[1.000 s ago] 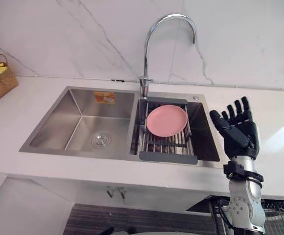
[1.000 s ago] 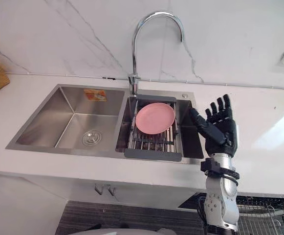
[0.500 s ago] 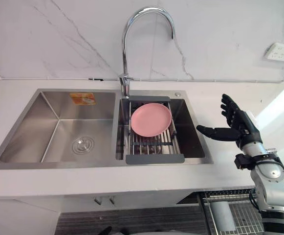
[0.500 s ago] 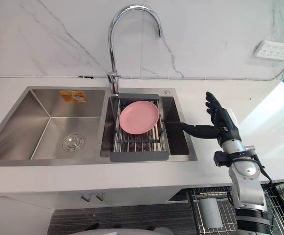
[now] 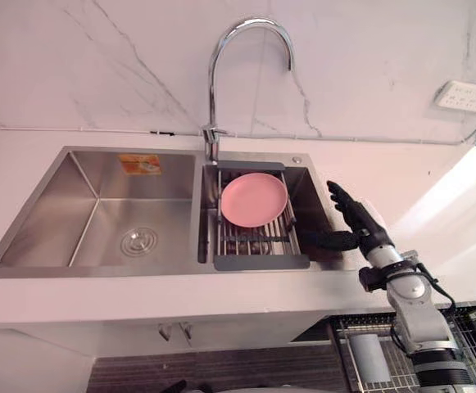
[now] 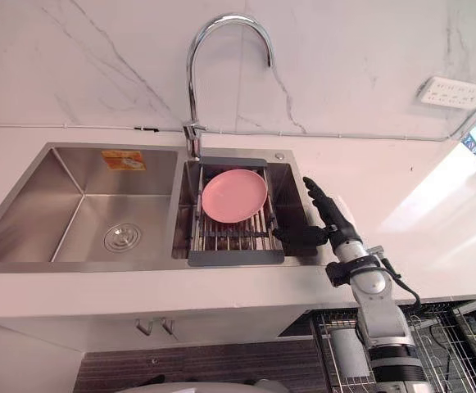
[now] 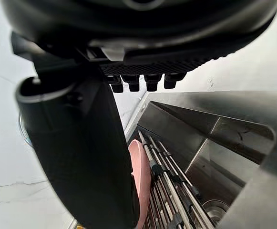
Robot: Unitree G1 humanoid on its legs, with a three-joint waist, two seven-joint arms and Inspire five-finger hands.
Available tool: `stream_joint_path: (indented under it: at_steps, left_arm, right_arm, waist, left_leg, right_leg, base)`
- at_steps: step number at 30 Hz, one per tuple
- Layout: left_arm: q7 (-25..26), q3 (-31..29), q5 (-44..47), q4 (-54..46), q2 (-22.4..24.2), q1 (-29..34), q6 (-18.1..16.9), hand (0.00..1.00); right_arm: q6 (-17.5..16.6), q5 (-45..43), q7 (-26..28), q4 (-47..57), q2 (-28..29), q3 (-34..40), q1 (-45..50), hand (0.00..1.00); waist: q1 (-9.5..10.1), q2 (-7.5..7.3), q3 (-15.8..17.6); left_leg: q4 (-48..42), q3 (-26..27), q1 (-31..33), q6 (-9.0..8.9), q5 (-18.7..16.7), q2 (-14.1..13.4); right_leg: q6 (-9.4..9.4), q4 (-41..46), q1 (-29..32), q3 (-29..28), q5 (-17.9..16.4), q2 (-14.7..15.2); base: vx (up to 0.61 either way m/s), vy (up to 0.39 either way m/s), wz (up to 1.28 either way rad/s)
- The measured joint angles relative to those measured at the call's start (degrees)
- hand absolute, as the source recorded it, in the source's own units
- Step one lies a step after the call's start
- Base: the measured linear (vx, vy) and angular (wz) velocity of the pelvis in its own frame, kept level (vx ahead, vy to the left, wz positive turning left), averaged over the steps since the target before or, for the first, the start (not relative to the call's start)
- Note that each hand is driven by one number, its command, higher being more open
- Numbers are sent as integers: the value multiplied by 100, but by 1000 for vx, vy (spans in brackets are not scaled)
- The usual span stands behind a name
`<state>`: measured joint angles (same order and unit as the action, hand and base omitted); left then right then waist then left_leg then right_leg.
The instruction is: Walk over to the sink, pick up the cup, carry it to the dishwasher, place the cup inside the dishwasher, then close the dishwasher door
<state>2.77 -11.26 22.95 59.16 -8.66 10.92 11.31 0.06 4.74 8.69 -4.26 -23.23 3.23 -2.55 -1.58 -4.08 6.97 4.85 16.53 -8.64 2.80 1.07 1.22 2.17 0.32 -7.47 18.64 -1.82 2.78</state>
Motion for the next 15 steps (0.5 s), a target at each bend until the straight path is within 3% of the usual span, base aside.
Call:
stream_joint_path:
  at_steps: [5,15]
  left_arm:
    - [-23,116,-167,-72,-11,1,-59,100]
    - [-34,270,-35,-195,-8,3,56,100]
  right_arm:
    - [-179,543,-391,-137,115,-248,-89,100]
    - [0,1305,-1316,-623,489,-485,-405,100]
  waist:
    - [67,20,-17]
    - [201,136,-8]
  left_leg:
    - [-1,-51,-7,6,5,13]
    - [-4,-203,-43,12,11,29]
  right_leg:
    - [-8,-64,-53,57,28,1]
    - [-3,-160,-205,197,97,-6]
  base:
    - [3,11,6]
    - [4,4,7]
